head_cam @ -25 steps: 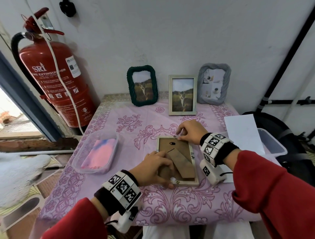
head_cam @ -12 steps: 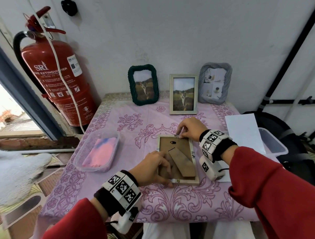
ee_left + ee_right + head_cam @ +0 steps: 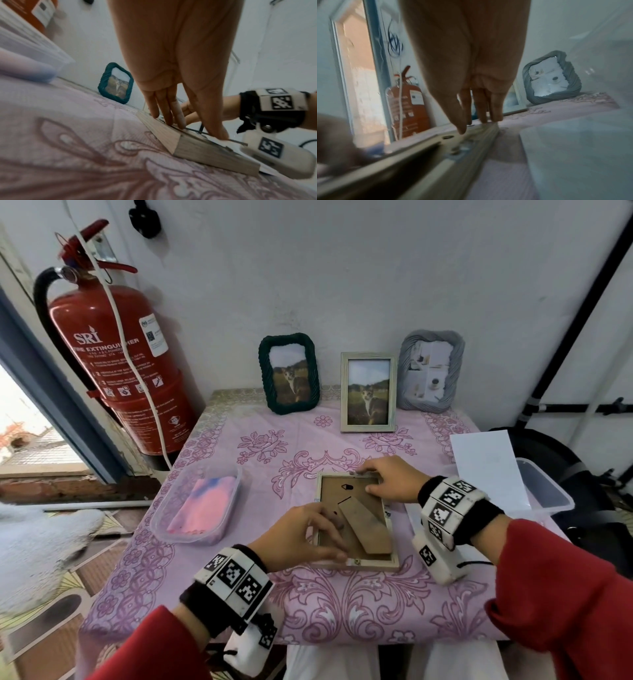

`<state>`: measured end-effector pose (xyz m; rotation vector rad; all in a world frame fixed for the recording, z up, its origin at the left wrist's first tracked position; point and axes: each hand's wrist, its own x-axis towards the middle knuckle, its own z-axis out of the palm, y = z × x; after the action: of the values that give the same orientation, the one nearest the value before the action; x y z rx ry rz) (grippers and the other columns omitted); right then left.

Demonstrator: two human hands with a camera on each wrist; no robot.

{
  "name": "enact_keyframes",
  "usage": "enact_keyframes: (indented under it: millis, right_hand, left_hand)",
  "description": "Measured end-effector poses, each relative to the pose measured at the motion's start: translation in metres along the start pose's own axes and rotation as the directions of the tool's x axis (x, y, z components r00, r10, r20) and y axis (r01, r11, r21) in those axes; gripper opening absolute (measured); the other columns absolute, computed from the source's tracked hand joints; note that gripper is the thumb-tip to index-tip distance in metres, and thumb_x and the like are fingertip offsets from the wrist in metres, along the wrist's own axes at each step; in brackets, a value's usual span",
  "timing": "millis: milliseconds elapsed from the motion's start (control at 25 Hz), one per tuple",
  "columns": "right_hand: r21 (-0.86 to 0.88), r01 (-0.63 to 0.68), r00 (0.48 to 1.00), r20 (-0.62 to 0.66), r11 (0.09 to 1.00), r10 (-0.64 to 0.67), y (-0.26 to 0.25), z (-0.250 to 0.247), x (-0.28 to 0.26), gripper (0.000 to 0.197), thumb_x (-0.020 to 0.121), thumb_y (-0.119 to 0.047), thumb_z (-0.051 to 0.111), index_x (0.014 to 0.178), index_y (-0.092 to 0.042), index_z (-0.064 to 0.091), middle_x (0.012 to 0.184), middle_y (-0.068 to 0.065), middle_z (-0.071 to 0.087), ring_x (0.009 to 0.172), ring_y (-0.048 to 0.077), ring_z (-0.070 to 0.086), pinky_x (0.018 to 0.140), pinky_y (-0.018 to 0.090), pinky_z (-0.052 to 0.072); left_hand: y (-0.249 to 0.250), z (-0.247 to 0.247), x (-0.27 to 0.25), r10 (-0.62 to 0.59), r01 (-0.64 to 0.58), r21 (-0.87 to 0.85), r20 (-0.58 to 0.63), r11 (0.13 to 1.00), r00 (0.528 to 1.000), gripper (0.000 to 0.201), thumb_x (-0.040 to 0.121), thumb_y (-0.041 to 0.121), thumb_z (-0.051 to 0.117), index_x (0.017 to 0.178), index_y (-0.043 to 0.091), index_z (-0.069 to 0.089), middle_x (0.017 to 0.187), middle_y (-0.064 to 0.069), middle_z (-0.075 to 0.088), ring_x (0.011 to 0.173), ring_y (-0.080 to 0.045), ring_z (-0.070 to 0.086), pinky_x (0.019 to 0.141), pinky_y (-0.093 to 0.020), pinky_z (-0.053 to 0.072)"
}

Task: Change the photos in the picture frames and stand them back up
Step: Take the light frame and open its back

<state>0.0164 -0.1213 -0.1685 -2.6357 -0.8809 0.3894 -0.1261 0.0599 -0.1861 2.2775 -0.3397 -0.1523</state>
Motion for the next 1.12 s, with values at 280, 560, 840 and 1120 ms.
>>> enact_keyframes:
  millis: [280, 560, 840, 1120]
  right_hand:
    - [0.067, -0.020, 0.996, -0.090, 0.998, 0.026, -0.023, 0.023, -0.038, 0.041, 0.085, -0.036, 0.062, 0.111, -0.004, 0.062, 0.112, 0.012, 0.061, 0.105, 0.024, 0.057, 0.092, 0.033, 0.047]
    - [-0.006, -0.102, 0.993, -0.064, 0.995, 0.102, -0.037, 0.039, -0.046, 0.049, 0.075, -0.047, 0.066, 0.109, -0.013, 0.059, 0.113, 0.007, 0.046, 0.098, 0.023, 0.054, 0.083, 0.033, 0.048]
    - [0.184, -0.088, 0.984, -0.136, 0.979, 0.114, -0.034, 0.039, -0.050, 0.049, 0.080, -0.039, 0.065, 0.123, -0.017, 0.056, 0.119, 0.007, 0.045, 0.104, 0.021, 0.054, 0.082, 0.020, 0.038]
    - [0.308, -0.004, 0.968, -0.238, 0.951, 0.081, -0.030, 0.038, -0.054, 0.047, 0.083, -0.035, 0.065, 0.126, -0.020, 0.052, 0.107, -0.002, 0.038, 0.100, 0.011, 0.048, 0.081, 0.010, 0.034]
  left_hand:
    - [-0.012, -0.002, 0.010, -0.388, 0.303, -0.293, -0.298, 0.907, 0.872, 0.042, 0.083, 0.013, 0.068, 0.122, 0.016, 0.054, 0.105, -0.006, 0.058, 0.088, -0.017, 0.060, 0.078, -0.029, 0.054]
    - [-0.011, 0.011, 0.009, -0.412, 0.334, -0.284, -0.287, 0.899, 0.865, 0.043, 0.082, 0.012, 0.067, 0.124, 0.011, 0.056, 0.103, -0.008, 0.058, 0.081, -0.013, 0.056, 0.085, -0.031, 0.052]
    - [-0.003, 0.013, 0.006, -0.398, 0.321, -0.278, -0.291, 0.905, 0.870, 0.045, 0.083, 0.022, 0.068, 0.125, 0.013, 0.054, 0.109, -0.011, 0.056, 0.087, -0.014, 0.054, 0.088, -0.033, 0.052]
    - [-0.002, 0.016, 0.004, -0.352, 0.247, -0.292, -0.396, 0.924, 0.848, 0.047, 0.079, 0.022, 0.073, 0.122, 0.014, 0.056, 0.112, -0.003, 0.051, 0.100, -0.015, 0.055, 0.083, -0.022, 0.047]
